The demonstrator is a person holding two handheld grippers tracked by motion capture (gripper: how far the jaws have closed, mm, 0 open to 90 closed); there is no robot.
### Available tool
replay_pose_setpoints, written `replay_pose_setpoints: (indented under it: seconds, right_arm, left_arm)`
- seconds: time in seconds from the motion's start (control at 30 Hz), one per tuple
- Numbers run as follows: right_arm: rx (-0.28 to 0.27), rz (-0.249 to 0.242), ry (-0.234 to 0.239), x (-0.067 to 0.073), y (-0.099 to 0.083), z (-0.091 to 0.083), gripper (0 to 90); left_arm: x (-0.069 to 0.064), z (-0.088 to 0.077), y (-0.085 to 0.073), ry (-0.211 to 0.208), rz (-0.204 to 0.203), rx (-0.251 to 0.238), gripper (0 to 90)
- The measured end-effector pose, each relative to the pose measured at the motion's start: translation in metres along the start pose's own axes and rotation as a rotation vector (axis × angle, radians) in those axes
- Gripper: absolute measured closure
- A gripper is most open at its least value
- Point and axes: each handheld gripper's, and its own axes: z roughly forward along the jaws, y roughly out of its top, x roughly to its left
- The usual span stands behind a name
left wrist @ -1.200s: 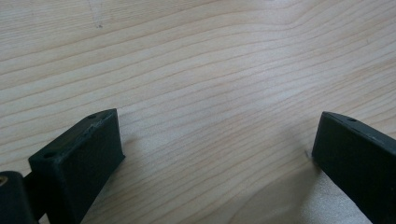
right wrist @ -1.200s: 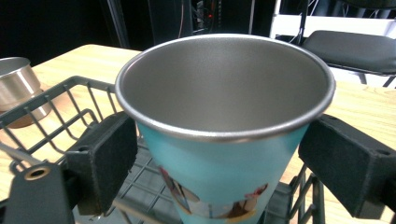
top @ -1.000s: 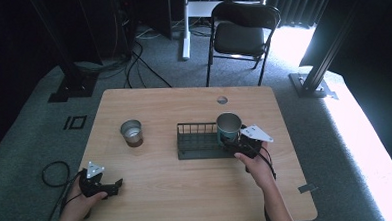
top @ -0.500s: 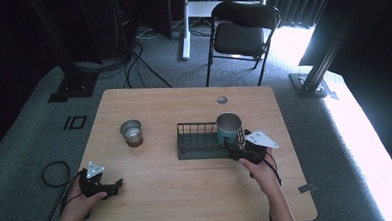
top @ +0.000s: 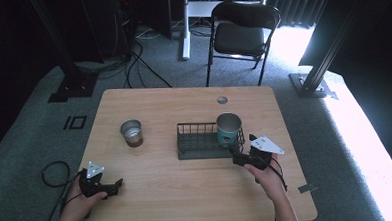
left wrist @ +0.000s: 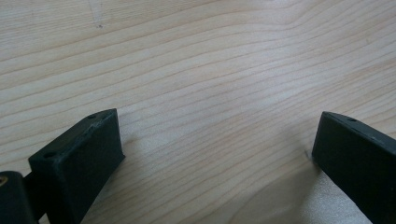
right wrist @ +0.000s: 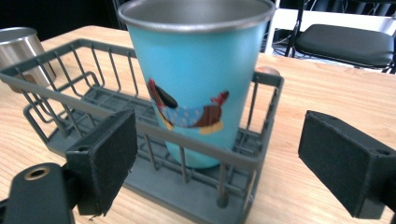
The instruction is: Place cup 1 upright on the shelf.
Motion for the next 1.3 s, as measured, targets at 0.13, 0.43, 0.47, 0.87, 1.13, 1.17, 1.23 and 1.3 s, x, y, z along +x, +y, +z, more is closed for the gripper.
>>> replay_pose_setpoints:
  seconds: [0.13,0.43,0.47,0.87,1.13,1.17,1.23,1.3]
  right_arm:
    - [0.005,-0.001,-0.002,-0.002,-0.004,-0.003,11.6]
    - [0.023,0.003,-0.012,-0.01,-0.017,-0.013,11.6]
    - [0.027,-0.004,-0.013,-0.011,-0.018,-0.014,11.6]
    - [0.088,0.006,0.001,-0.022,-0.038,-0.024,11.6]
    - [0.126,0.021,0.004,-0.029,-0.052,-0.029,11.5]
    - [0.135,0.019,0.007,-0.029,-0.053,-0.029,11.5]
    - [0.147,0.014,0.011,-0.03,-0.057,-0.029,11.5]
    - [0.16,0.009,0.017,-0.031,-0.06,-0.03,11.6]
  left_arm:
    - [0.0,0.0,0.0,0.0,0.0,0.0,2.3]
    - [0.0,0.0,0.0,0.0,0.0,0.0,2.3]
    - [0.0,0.0,0.0,0.0,0.0,0.0,2.3]
    - [0.0,0.0,0.0,0.0,0.0,0.0,2.3]
    - [0.0,0.0,0.0,0.0,0.0,0.0,2.3]
    - [0.0,0.0,0.0,0.0,0.0,0.0,2.3]
    - [0.0,0.0,0.0,0.0,0.0,0.0,2.3]
    - [0.0,0.0,0.0,0.0,0.0,0.0,2.3]
